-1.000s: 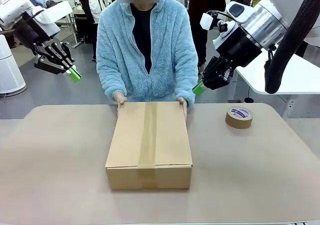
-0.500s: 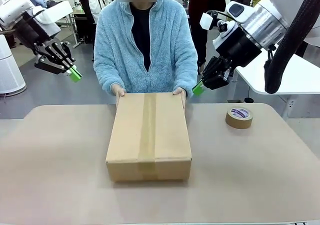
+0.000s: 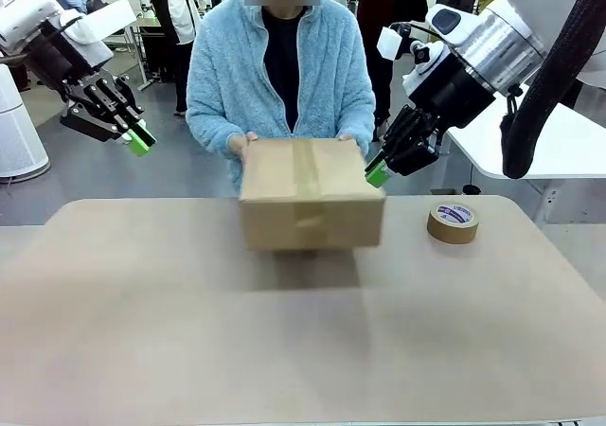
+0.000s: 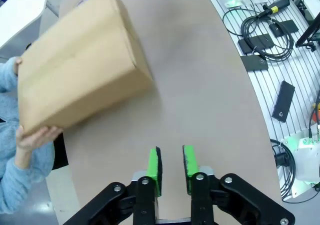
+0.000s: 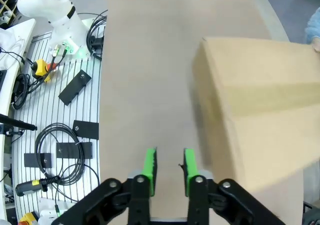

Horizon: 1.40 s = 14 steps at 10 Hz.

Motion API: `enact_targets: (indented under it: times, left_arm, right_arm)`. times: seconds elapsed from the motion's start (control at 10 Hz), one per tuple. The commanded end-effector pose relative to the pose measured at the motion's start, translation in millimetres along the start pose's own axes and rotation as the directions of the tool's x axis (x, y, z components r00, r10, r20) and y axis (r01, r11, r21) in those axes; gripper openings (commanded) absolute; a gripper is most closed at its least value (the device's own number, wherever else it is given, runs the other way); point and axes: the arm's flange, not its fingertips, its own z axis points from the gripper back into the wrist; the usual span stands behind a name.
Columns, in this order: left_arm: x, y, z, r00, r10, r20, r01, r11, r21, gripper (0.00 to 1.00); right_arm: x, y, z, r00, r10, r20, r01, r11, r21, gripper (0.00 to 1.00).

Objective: Wrap the clocks to prevent damage.
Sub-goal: After the human seals the box with tape, release both hands from the side flaps of the Package Box.

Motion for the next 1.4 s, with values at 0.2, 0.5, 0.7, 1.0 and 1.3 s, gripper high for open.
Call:
enact_targets:
  times: [0.2, 0.5, 0.7, 1.0, 1.3]
  left_arm:
    - [3.5, -4.3, 9.3, 1.000, 0.011, 0.016, -0.011, 1.000, 0.003, 0.86]
    - [3.4, -3.9, 9.3, 0.999, 0.024, 0.022, -0.024, 1.000, -0.010, 1.00]
    - [2.7, -1.5, 9.4, 0.999, 0.024, 0.026, -0.023, 0.999, -0.022, 1.00]
    - [1.2, -2.0, 8.5, 0.999, 0.021, 0.030, -0.020, 0.999, -0.040, 1.00]
    - [-2.0, -4.9, 4.3, 1.000, 0.008, 0.013, -0.007, 1.000, -0.026, 1.00]
  right_arm:
    - [4.6, -3.5, -9.8, 0.999, -0.009, -0.033, 0.010, 1.000, 0.024, 0.94]
    - [2.0, -4.2, -11.9, 1.000, -0.009, -0.030, 0.011, 0.999, 0.043, 1.00]
    - [3.0, -4.9, -12.7, 0.999, -0.010, -0.038, 0.012, 0.999, 0.046, 1.00]
    - [2.7, -4.8, -15.4, 0.999, -0.003, -0.042, 0.005, 0.998, 0.061, 1.00]
    - [-1.3, -2.4, -15.3, 1.000, -0.003, -0.020, 0.004, 0.999, 0.048, 1.00]
